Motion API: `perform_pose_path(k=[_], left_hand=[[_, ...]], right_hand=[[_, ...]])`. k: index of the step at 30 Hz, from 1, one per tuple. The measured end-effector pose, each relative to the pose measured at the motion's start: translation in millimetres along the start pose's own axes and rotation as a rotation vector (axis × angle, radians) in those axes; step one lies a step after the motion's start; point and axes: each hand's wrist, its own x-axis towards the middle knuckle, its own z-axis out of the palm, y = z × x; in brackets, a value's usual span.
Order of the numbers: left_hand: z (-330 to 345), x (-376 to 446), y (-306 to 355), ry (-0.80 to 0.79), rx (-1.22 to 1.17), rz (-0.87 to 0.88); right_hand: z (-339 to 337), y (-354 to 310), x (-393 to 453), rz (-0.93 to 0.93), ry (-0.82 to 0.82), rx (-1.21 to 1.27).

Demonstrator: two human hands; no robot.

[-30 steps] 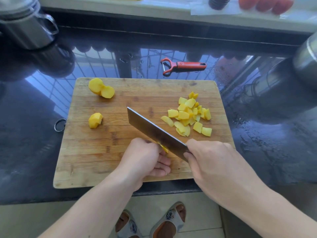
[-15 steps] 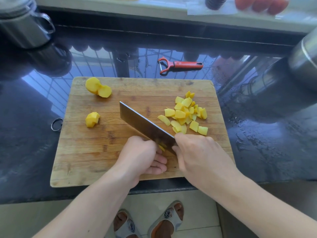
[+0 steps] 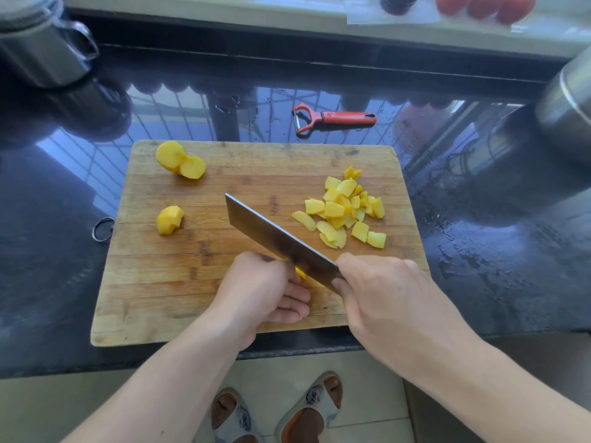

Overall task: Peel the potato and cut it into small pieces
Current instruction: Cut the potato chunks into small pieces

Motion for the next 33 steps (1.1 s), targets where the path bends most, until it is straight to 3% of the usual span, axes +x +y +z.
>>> perform_pose_path(k=[22,33], left_hand=[[0,3,1,-0.002,-0.01,0.005],[2,0,4,-0.001,0.027,-0.02]], right_hand=[[4,-5,-1,0.044,-0.093,-0.07],[16,-14,20,0.038,-0.008,0.05]])
